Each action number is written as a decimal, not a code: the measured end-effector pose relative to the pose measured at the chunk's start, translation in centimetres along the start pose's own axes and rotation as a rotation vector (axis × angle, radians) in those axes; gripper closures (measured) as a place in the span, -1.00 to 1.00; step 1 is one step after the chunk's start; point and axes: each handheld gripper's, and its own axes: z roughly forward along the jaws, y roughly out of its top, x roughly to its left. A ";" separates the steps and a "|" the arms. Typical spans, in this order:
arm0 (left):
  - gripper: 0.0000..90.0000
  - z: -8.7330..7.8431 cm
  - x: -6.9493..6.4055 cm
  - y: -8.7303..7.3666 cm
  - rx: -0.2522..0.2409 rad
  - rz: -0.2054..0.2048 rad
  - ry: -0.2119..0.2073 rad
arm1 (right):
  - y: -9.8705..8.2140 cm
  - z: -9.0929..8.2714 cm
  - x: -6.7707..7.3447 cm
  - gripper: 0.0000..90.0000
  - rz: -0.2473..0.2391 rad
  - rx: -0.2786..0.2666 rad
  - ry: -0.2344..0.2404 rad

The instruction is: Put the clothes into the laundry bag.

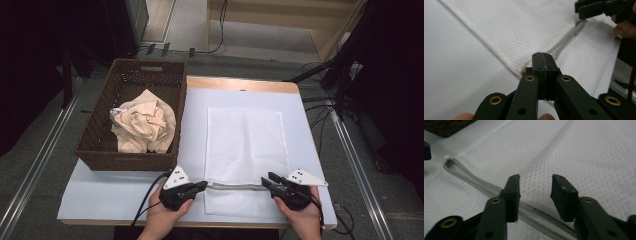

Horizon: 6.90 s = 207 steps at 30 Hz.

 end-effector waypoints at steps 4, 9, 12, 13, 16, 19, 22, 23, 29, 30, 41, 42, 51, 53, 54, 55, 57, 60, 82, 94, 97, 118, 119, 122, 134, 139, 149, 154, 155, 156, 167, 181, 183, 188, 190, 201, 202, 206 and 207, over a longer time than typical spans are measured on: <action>1.00 1.3 -0.9 -0.4 0.080 0.056 -0.009 | 0.0 0.6 0.7 -0.01 -0.050 0.044 -0.012; 0.97 1.9 -1.2 -0.6 0.141 0.062 -0.004 | -0.2 1.8 1.7 -0.27 -0.107 0.128 0.000; 1.00 1.9 -0.9 -0.6 0.141 0.041 -0.019 | -0.1 2.3 2.2 -0.28 -0.122 0.164 -0.021; 1.00 1.9 -0.8 -0.5 0.146 0.038 -0.020 | 0.1 2.5 2.4 -0.15 -0.119 0.170 -0.043; 1.00 1.9 -0.7 -0.5 0.143 0.035 -0.025 | 0.3 2.5 2.6 0.22 -0.125 0.161 -0.061; 1.00 1.9 -0.8 -0.5 0.146 0.039 -0.022 | 0.7 2.8 2.6 0.76 -0.108 0.153 -0.031; 1.00 1.9 -0.8 -0.5 0.146 0.039 -0.022 | 1.6 2.5 2.5 0.97 -0.096 0.080 -0.053; 1.00 1.9 -0.8 -0.5 0.146 0.039 -0.023 | 2.4 1.5 2.5 0.97 -0.072 -0.065 -0.098; 1.00 1.9 -0.8 -0.6 0.143 0.037 -0.026 | 2.9 2.2 2.7 0.73 -0.062 -0.101 -0.126; 1.00 1.9 -0.7 -0.6 0.142 0.038 -0.027 | 2.6 2.5 2.5 0.64 -0.055 -0.083 -0.126; 0.99 1.9 -0.7 -0.6 0.141 0.033 -0.031 | 0.9 2.6 1.9 0.07 -0.081 0.082 -0.171; 0.99 1.9 -0.7 -0.6 0.141 0.033 -0.031 | 0.9 2.6 1.9 0.07 -0.081 0.082 -0.171; 0.52 0.8 -0.9 -0.5 0.052 0.039 0.020 | 1.5 1.8 1.6 0.97 -0.056 -0.001 -0.115; 0.31 0.0 -1.1 -0.3 0.010 0.046 0.012 | 1.4 1.8 1.4 0.98 -0.051 -0.004 -0.104; 0.18 -0.4 -1.3 -0.1 -0.009 0.055 0.021 | 1.3 1.8 1.4 0.98 -0.047 -0.004 -0.101; 0.05 -0.9 -1.6 0.1 -0.029 0.062 0.028 | 1.3 1.8 1.3 0.98 -0.040 -0.006 -0.102; -0.17 -1.9 -1.9 0.9 -0.052 0.053 0.030 | 1.3 1.8 1.3 0.98 -0.037 -0.009 -0.100; -0.39 -3.5 -2.4 2.3 -0.094 0.070 0.079 | 1.3 1.8 1.4 0.98 -0.041 -0.011 -0.098; -1.00 -12.1 6.7 8.6 -0.259 -0.084 0.361 | 1.3 1.7 1.8 0.98 -0.048 -0.022 -0.087; -1.00 -12.2 12.8 11.8 -0.255 -0.134 0.486 | 1.2 1.9 2.0 0.98 -0.058 -0.022 -0.083; -1.00 -12.0 13.8 11.9 -0.234 -0.149 0.508 | 1.2 2.0 1.9 0.98 -0.056 -0.021 -0.080; -1.00 -7.4 23.3 12.1 0.077 -0.395 0.441 | 1.2 2.1 2.0 0.98 -0.063 -0.017 -0.079; -1.00 -6.9 23.6 11.9 0.117 -0.406 0.431 | 1.2 2.1 2.0 0.98 -0.063 -0.017 -0.079; -1.00 -5.6 24.3 11.3 0.251 -0.442 0.430 | 1.2 2.2 2.1 0.98 -0.067 -0.015 -0.078; -1.00 -2.8 24.0 10.5 0.456 -0.395 0.369 | 1.2 2.3 2.2 0.98 -0.078 -0.004 -0.078; -1.00 -1.3 22.7 10.2 0.523 -0.269 0.478 | 1.2 2.3 2.2 0.98 -0.079 -0.004 -0.079; -1.00 -0.4 22.2 10.3 0.566 -0.238 0.548 | 1.2 2.3 2.2 0.97 -0.080 -0.001 -0.080; -0.90 -0.5 22.1 10.2 0.559 -0.185 0.531 | 1.2 2.3 2.2 0.97 -0.079 -0.001 -0.080; -0.83 -0.6 22.1 10.3 0.563 -0.183 0.530 | 1.2 2.3 2.2 0.97 -0.078 -0.001 -0.079; -0.79 -0.6 22.1 10.3 0.563 -0.183 0.530 | 1.2 2.3 2.3 0.97 -0.077 0.000 -0.079; 0.16 -1.2 21.8 11.5 0.589 -0.185 0.517 | 1.2 2.3 2.4 0.98 -0.081 -0.003 -0.077; 0.45 -4.1 21.5 14.0 0.372 -0.235 0.488 | 1.2 2.0 2.0 0.99 -0.068 -0.012 -0.076; 0.45 -5.1 21.2 14.2 0.276 -0.246 0.484 | 1.3 2.0 2.0 0.99 -0.070 -0.014 -0.072; 0.45 -6.9 20.9 14.6 0.158 -0.250 0.471 | 1.3 1.9 1.9 1.00 -0.073 -0.022 -0.068; 0.45 -7.9 20.6 14.8 0.109 -0.245 0.462 | 1.3 1.9 1.9 1.00 -0.073 -0.023 -0.067; 0.43 -11.4 15.9 15.3 -0.099 -0.119 0.388 | 1.4 2.1 2.2 1.00 -0.077 -0.031 -0.069; 0.43 -11.4 15.9 15.3 -0.099 -0.119 0.388 | 1.4 2.1 2.2 1.00 -0.077 -0.031 -0.069; 0.43 -11.1 13.7 15.2 -0.119 -0.078 0.352 | 1.4 2.1 2.2 1.00 -0.076 -0.032 -0.070; 0.42 -10.9 13.1 15.1 -0.122 -0.072 0.345 | 1.4 2.2 2.2 1.00 -0.075 -0.033 -0.070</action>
